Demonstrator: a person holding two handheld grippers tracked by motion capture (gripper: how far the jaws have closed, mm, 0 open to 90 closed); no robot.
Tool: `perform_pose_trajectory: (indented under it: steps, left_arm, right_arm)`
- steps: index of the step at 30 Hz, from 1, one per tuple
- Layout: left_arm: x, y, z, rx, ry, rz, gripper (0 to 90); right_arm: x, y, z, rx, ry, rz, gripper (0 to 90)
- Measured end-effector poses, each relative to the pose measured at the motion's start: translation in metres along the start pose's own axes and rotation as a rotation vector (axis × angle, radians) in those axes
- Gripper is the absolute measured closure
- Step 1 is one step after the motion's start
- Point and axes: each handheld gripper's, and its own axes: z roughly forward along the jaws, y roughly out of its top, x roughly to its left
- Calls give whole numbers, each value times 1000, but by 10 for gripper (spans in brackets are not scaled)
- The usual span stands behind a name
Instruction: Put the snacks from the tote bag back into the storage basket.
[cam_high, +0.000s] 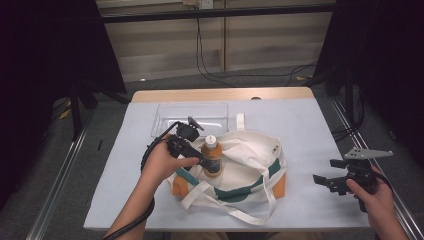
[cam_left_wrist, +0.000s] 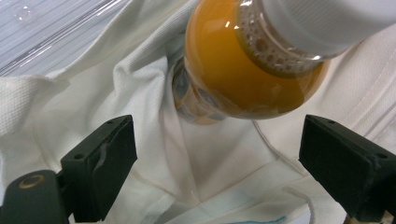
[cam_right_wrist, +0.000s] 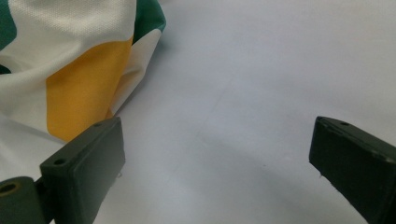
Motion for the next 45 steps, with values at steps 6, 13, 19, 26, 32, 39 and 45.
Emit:
perform_pose_trajectory:
  steps: [6, 13, 19, 26, 32, 39, 45]
  left_arm:
    - [-3, 5, 3, 2, -7, 11, 110]
    - [-5, 9, 5, 0, -8, 13, 113]
    - [-7, 13, 7, 11, -10, 22, 120]
    - [-7, 16, 10, -2, -2, 23, 133]
    - [-9, 20, 14, 1, -3, 27, 141]
    - [-10, 24, 17, 6, -2, 27, 152]
    - [-11, 25, 19, 7, -2, 24, 170]
  right_arm:
    - [-1, 0, -1, -1, -6, 0, 36]
    - [0, 0, 0, -3, -4, 0, 36]
    - [-1, 0, -1, -5, -4, 1, 36]
    - [-1, 0, -1, -4, -4, 3, 36]
    - [-2, 0, -1, -5, -2, 2, 36]
    - [-2, 0, -1, -6, -1, 4, 36]
    - [-2, 0, -2, -11, 1, 12, 36]
